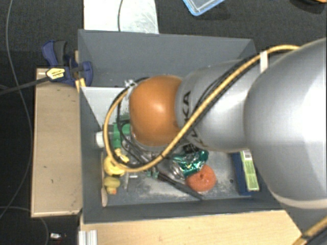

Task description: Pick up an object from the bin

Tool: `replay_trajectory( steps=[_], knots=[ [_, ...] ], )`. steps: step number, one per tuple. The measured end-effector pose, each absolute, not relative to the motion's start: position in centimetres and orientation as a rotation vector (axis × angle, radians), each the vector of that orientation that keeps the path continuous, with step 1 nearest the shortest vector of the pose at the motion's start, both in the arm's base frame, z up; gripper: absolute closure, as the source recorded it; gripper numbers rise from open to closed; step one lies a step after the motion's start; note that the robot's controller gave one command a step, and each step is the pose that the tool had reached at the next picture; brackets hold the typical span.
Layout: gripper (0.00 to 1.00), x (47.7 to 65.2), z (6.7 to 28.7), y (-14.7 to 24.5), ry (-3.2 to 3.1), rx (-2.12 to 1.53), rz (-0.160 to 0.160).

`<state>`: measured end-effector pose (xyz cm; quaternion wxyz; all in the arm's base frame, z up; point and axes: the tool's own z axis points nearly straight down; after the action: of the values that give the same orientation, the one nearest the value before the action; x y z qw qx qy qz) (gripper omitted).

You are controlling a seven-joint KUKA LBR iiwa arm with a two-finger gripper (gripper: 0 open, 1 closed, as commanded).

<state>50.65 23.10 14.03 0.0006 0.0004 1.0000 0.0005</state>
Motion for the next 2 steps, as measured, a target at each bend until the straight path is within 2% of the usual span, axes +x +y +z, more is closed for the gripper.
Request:
replay_trajectory(
  steps=[1,2],
  knots=[
    [0.0,55.9,10.8,20.1,3.138,-0.03,0.004],
    [0.0,55.6,10.4,16.5,3.11,-0.428,0.005]
  ],
)
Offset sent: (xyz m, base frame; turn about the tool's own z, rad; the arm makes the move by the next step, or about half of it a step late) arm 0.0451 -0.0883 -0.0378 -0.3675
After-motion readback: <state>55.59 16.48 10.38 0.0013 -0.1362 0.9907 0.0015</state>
